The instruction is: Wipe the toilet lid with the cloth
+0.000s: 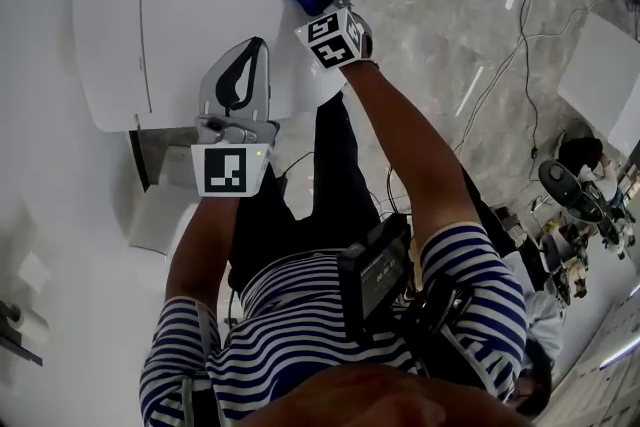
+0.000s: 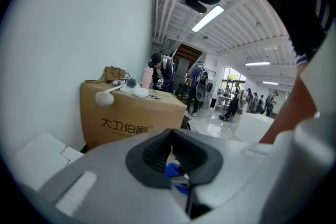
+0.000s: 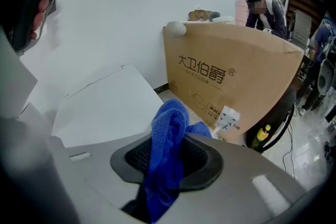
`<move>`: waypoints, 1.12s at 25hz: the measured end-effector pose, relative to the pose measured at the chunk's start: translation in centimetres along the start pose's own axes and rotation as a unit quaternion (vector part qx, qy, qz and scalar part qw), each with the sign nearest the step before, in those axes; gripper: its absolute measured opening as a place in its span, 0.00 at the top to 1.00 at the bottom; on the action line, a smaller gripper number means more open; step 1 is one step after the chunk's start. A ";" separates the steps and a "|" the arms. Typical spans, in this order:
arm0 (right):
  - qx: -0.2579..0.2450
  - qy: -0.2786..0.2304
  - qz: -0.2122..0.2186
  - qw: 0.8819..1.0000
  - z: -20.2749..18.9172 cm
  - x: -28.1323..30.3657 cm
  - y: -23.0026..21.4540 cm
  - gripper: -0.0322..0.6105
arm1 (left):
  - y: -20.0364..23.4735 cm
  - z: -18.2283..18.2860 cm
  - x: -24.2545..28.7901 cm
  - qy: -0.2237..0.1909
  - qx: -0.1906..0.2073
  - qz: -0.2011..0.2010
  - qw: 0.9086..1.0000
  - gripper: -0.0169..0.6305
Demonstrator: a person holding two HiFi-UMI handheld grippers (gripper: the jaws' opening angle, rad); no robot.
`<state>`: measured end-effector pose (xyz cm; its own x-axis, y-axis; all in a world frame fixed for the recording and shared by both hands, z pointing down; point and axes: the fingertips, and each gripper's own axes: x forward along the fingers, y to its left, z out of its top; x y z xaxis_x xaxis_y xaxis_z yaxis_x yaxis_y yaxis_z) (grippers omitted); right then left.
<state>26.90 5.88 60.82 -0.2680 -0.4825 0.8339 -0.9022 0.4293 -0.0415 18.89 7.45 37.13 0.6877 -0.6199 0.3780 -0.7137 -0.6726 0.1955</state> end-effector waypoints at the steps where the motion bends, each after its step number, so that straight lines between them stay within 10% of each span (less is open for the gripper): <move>1: 0.003 0.002 -0.003 1.000 -0.7 -0.4 -0.3 0.77 | -0.6 -0.1 0.1 0.001 0.003 -0.004 1.000 0.97; 16: -0.013 0.010 -0.013 1.000 -1.6 -1.1 -1.4 0.77 | -1.2 -0.8 -1.0 0.000 -0.004 0.001 1.000 0.97; 28: -0.114 -0.044 0.001 0.993 15.0 -1.1 6.1 0.77 | 9.4 3.5 -9.3 -0.045 -0.038 0.088 0.994 0.97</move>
<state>16.64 -2.42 51.44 -0.3081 -0.5420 0.7819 -0.8044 0.5872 0.0901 6.21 5.47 32.30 0.5571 -0.7615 0.3314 -0.8302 -0.5198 0.2014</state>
